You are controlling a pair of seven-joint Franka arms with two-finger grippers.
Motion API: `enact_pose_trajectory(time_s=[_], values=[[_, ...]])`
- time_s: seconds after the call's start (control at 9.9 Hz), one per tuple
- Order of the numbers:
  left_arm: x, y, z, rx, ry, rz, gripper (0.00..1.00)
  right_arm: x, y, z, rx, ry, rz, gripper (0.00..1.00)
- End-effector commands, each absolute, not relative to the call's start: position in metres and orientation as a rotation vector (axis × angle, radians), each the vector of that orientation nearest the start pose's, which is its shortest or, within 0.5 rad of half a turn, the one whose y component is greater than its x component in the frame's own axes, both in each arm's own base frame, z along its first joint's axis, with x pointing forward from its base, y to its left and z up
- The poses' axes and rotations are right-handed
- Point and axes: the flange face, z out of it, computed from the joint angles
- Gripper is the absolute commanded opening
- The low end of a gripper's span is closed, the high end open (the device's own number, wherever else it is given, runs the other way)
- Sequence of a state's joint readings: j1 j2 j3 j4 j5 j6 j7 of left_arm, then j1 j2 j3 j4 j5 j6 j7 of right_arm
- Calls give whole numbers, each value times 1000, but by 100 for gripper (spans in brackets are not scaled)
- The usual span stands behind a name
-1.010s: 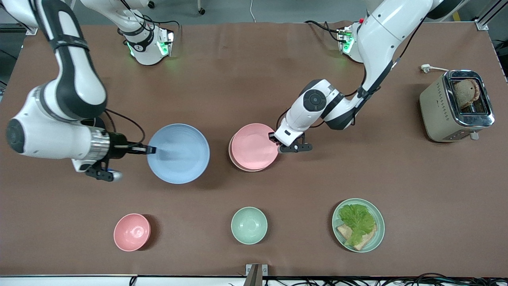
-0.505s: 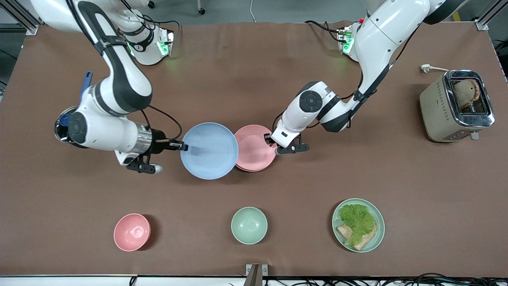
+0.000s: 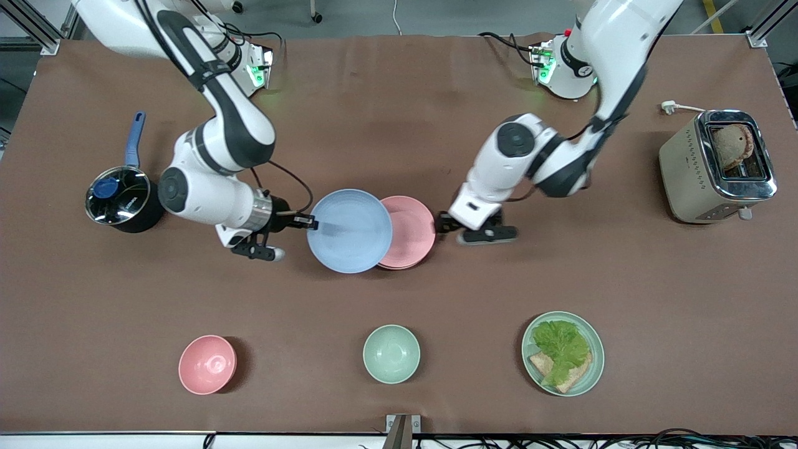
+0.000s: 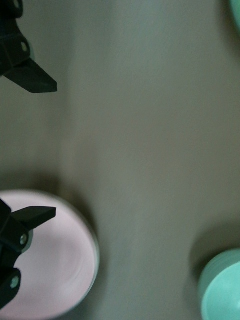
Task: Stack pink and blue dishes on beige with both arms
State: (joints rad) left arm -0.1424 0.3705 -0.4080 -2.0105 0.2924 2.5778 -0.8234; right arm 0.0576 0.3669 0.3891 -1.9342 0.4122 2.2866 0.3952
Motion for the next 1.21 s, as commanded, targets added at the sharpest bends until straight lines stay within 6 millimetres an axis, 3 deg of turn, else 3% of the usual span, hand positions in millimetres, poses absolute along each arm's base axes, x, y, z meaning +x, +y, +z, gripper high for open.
enact_pose_trajectory(time_s=[0.0, 0.2, 0.4, 0.61, 0.81, 0.91, 1.01, 1.11], values=[[530, -244, 342, -3097, -40, -376, 100, 541, 295, 287, -2710, 392, 208, 2], [543, -177, 389, -3008, 61, -357, 100, 523, 327, 270, -2684, 381, 169, 2], [545, -123, 441, -3015, 156, -295, 100, 514, 341, 255, -2678, 376, 139, 2], [547, -68, 519, -3096, 191, -231, 100, 506, 347, 238, -2673, 376, 105, 4], [548, -42, 607, -3126, 229, -154, 100, 504, 344, 233, -2681, 372, 112, 7], [547, -41, 633, -3124, 217, -118, 100, 500, 343, 228, -2688, 373, 124, 16], [538, -37, 660, -3118, 209, -82, 100, 498, 343, 227, -2690, 371, 129, 34], [526, -29, 673, -3118, 196, -41, 100, 501, 340, 227, -2689, 377, 131, 67]])
